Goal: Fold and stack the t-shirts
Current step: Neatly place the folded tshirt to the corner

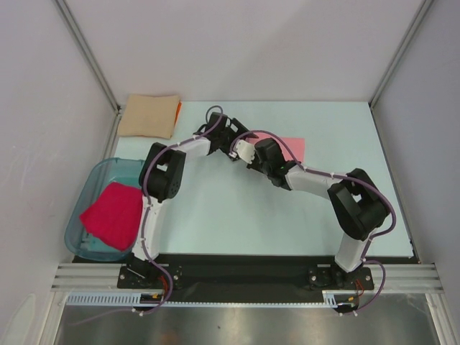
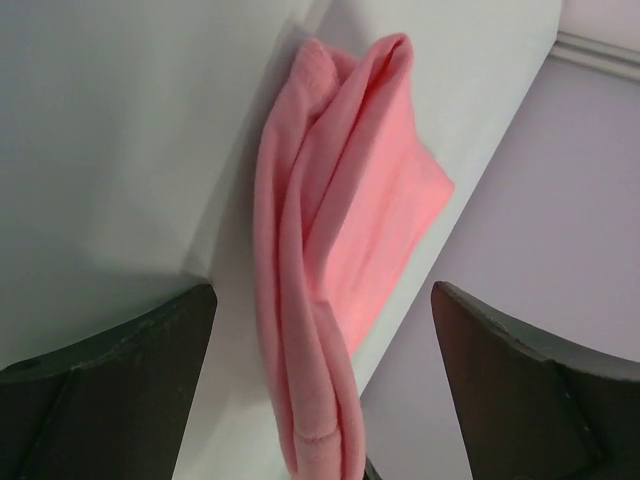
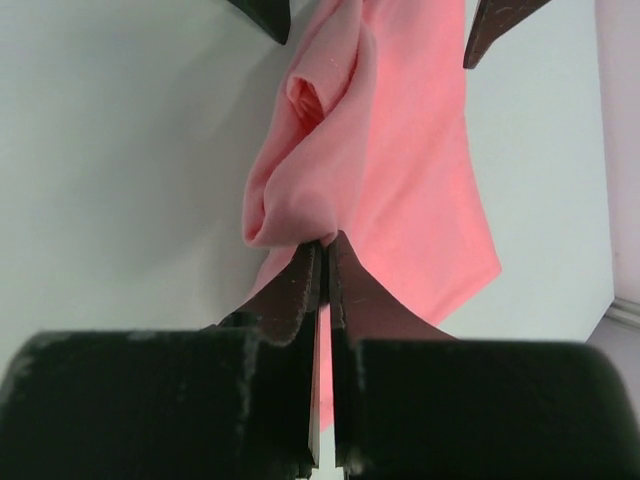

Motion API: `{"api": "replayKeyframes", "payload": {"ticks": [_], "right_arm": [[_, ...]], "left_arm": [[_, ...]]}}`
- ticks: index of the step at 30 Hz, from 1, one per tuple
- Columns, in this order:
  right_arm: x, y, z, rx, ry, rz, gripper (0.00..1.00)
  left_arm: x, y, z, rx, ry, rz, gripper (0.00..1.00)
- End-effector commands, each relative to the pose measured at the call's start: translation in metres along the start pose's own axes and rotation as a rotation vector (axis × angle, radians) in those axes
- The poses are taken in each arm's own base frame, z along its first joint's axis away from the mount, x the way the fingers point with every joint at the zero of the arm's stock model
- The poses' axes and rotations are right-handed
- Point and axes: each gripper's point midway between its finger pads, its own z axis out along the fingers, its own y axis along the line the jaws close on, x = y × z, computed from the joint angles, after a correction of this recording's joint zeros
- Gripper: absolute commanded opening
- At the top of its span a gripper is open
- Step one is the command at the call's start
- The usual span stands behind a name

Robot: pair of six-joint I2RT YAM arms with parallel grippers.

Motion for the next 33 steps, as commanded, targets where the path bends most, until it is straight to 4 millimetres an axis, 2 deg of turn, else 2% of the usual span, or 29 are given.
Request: {"api": "replayKeyframes", "payload": {"ticks": [1, 3, 5, 6, 7, 9, 12, 13, 18, 19, 20, 21, 22, 23, 24, 25, 26, 28, 29, 30, 31, 32, 33], "right_arm": [[-0.021, -0.020, -0.012, 0.045, -0.075, 0.041, 0.00], [-0.019, -0.021, -0.012, 0.046, -0.075, 0.052, 0.00], [-0.021, -0.022, -0.015, 0.046, -0.086, 0.058, 0.00], [-0.022, -0.024, -0.015, 0.049, -0.091, 0.070, 0.00], [-0.023, -0.025, -0.016, 0.051, -0.097, 0.077, 0.00], [-0.025, -0.027, -0.016, 0.052, -0.108, 0.092, 0.00], [-0.027, -0.028, -0.016, 0.053, -0.113, 0.105, 0.00], [-0.029, -0.028, -0.017, 0.052, -0.115, 0.116, 0.00], [-0.033, -0.027, -0.023, 0.038, -0.128, 0.187, 0.00], [-0.033, -0.028, -0.024, 0.043, -0.126, 0.206, 0.00], [-0.032, -0.026, -0.026, 0.043, -0.117, 0.251, 0.04], [-0.030, -0.024, -0.027, 0.038, -0.109, 0.272, 0.12], [-0.028, -0.024, -0.032, 0.045, -0.108, 0.305, 0.32], [-0.027, -0.023, -0.037, 0.056, -0.104, 0.351, 0.36], [-0.026, -0.022, -0.042, 0.053, -0.102, 0.380, 0.39], [-0.024, -0.026, -0.052, 0.073, -0.105, 0.414, 0.47], [-0.024, -0.029, -0.060, 0.089, -0.110, 0.479, 0.51], [-0.016, -0.035, -0.073, 0.108, -0.095, 0.529, 0.57], [-0.017, -0.041, -0.090, 0.122, -0.105, 0.553, 0.57], [-0.011, -0.038, -0.097, 0.115, -0.079, 0.569, 0.57], [-0.011, -0.039, -0.104, 0.118, -0.080, 0.577, 0.57], [-0.011, -0.038, -0.115, 0.112, -0.087, 0.586, 0.57], [-0.012, -0.038, -0.120, 0.110, -0.097, 0.606, 0.57]], "left_arm": [[-0.003, -0.004, 0.011, -0.026, -0.031, -0.025, 0.95], [-0.001, 0.003, 0.022, -0.048, -0.028, -0.021, 0.91], [-0.002, -0.003, 0.028, -0.044, -0.033, -0.011, 0.87], [-0.003, 0.005, 0.036, -0.056, -0.030, -0.013, 0.86], [-0.006, -0.003, 0.039, -0.041, -0.037, -0.003, 0.82], [-0.009, -0.002, 0.047, -0.042, -0.046, 0.014, 0.77], [-0.012, -0.001, 0.051, -0.037, -0.062, 0.035, 0.63], [-0.013, -0.003, 0.050, -0.033, -0.069, 0.048, 0.55], [-0.027, -0.013, 0.045, -0.001, -0.135, 0.181, 0.40], [-0.029, -0.020, 0.041, 0.022, -0.146, 0.215, 0.31], [-0.031, -0.024, 0.039, 0.044, -0.152, 0.274, 0.28], [-0.032, -0.024, 0.037, 0.055, -0.158, 0.305, 0.24], [-0.037, -0.028, 0.033, 0.082, -0.165, 0.344, 0.16], [-0.039, -0.039, 0.023, 0.108, -0.184, 0.426, 0.14], [-0.042, -0.033, 0.020, 0.097, -0.205, 0.453, 0.13], [-0.049, -0.032, 0.013, 0.085, -0.227, 0.499, 0.08], [-0.052, -0.041, 0.001, 0.095, -0.246, 0.530, 0.05], [-0.062, -0.033, -0.012, 0.062, -0.258, 0.578, 0.00], [-0.069, -0.039, -0.025, 0.051, -0.278, 0.644, 0.00], [-0.071, -0.026, -0.032, -0.008, -0.263, 0.662, 0.00], [-0.085, -0.018, -0.042, -0.052, -0.288, 0.678, 0.00], [-0.089, -0.020, -0.057, -0.077, -0.292, 0.733, 0.00], [-0.092, -0.012, -0.064, -0.099, -0.288, 0.750, 0.00]]}}
